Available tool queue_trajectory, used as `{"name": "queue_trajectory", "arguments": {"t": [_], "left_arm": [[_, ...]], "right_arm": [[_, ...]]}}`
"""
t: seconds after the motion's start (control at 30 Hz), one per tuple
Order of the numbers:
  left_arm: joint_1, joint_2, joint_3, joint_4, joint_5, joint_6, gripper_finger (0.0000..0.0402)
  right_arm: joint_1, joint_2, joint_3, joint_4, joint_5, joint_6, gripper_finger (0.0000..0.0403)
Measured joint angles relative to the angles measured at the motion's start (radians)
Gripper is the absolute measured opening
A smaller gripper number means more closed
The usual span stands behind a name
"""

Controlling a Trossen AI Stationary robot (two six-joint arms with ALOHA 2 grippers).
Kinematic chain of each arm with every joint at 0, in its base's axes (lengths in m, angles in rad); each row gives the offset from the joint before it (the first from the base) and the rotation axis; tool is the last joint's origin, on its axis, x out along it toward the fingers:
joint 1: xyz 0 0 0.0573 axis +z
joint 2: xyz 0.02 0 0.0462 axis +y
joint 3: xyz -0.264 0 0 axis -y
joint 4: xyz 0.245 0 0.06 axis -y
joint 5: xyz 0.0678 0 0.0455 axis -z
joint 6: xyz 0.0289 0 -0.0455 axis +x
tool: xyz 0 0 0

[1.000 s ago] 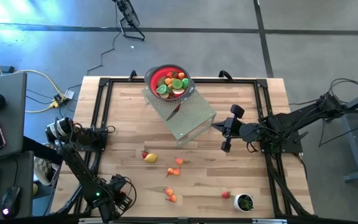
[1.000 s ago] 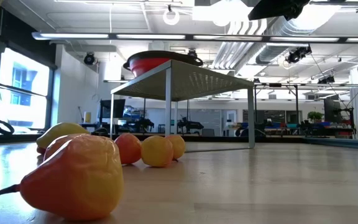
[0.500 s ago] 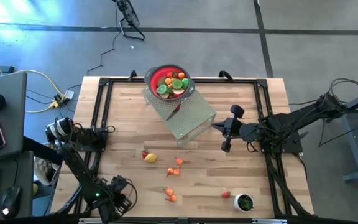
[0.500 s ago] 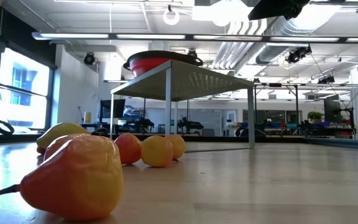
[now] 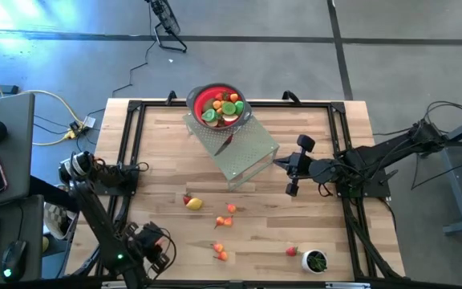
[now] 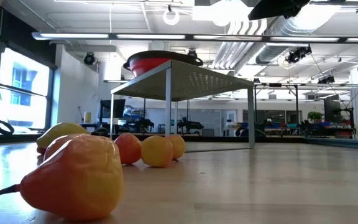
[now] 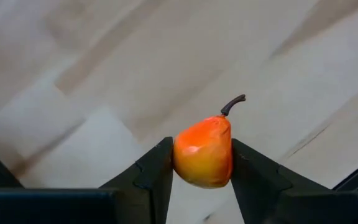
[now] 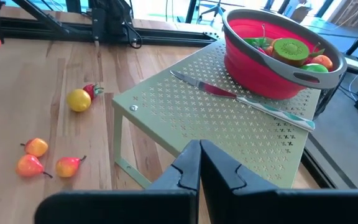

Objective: Pick & Place Fruit
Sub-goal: Put the orange pear into the red strainer on the shelf

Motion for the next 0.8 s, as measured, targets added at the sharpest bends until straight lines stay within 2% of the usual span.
{"name": "queue_trajectory", "arguments": {"t": [0.2, 0.6, 0.8], "left_arm": [[0.049, -0.001, 0.093, -0.088, -0.111, 0.05, 0.0136], [0.325, -0.005, 0.172, -0.114, -0.212, 0.554, 0.0136], [0.467, -0.074, 0.192, -0.157, -0.254, 0.729, 0.0136]], "right_arm": [[0.0, 0.0, 0.0, 0.0, 0.0, 0.0, 0.0002], [0.0, 0.0, 0.0, 0.001, 0.0, 0.0, 0.0002], [0.0, 0.0, 0.0, 0.0, 0.0, 0.0, 0.0002]]}}
